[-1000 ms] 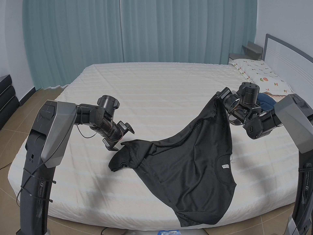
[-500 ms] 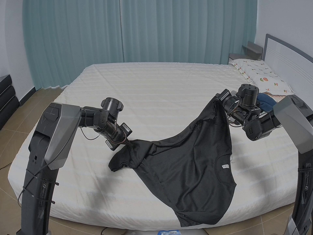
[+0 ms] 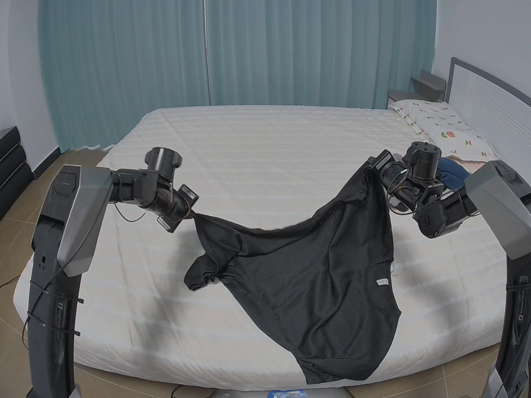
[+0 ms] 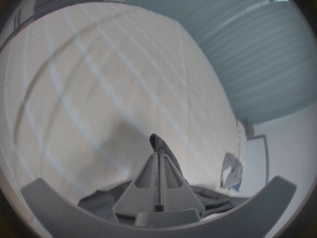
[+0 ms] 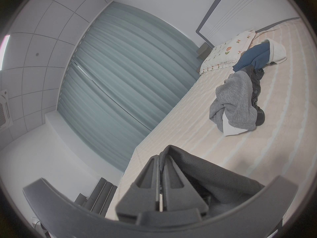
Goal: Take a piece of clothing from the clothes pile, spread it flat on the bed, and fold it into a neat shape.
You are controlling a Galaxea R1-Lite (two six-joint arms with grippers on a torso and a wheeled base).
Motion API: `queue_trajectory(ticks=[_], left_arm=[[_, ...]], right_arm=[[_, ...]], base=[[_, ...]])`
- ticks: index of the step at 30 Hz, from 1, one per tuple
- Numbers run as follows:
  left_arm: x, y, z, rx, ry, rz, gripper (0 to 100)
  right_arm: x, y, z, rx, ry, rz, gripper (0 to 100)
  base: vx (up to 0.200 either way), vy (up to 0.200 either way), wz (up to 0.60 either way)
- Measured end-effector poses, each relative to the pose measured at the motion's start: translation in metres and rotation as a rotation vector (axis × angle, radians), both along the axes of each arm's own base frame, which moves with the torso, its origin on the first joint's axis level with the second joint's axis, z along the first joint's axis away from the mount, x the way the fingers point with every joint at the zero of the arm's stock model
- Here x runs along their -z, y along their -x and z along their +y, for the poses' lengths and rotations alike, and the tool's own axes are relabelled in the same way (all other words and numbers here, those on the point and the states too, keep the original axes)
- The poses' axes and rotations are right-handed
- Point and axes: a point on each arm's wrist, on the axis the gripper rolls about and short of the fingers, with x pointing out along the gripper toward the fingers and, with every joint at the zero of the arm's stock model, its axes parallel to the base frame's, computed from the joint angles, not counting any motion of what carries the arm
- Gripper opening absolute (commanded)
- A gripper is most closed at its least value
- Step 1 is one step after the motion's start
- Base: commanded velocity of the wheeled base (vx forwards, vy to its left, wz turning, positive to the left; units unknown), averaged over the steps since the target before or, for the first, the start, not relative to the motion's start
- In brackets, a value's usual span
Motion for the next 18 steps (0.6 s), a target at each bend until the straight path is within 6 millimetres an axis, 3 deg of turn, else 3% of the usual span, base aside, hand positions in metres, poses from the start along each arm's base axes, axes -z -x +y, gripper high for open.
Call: queue_trajectory(ticks=[8, 14, 18], left_arm=[[-0.035, -0.008, 0.052, -0.155, 0.057, -0.163, 0], [-0.04, -0.009, 0.069, -0.184, 0.061, -0.199, 0], [-0.031, -0.013, 0.072, -0.183, 0.056, -0.197, 0]], right_arm=[[-0.018, -0.014, -0.001, 0.003, -0.011, -0.084, 0], [-0.041, -0.031, 0.001, 0.007, -0.02, -0.168, 0], [-0.039, -0.042, 0.004, 0.011, -0.015, -0.167, 0]], base=[[0.0, 0.0, 0.0], [0.0, 0.0, 0.0], [0.0, 0.0, 0.0]])
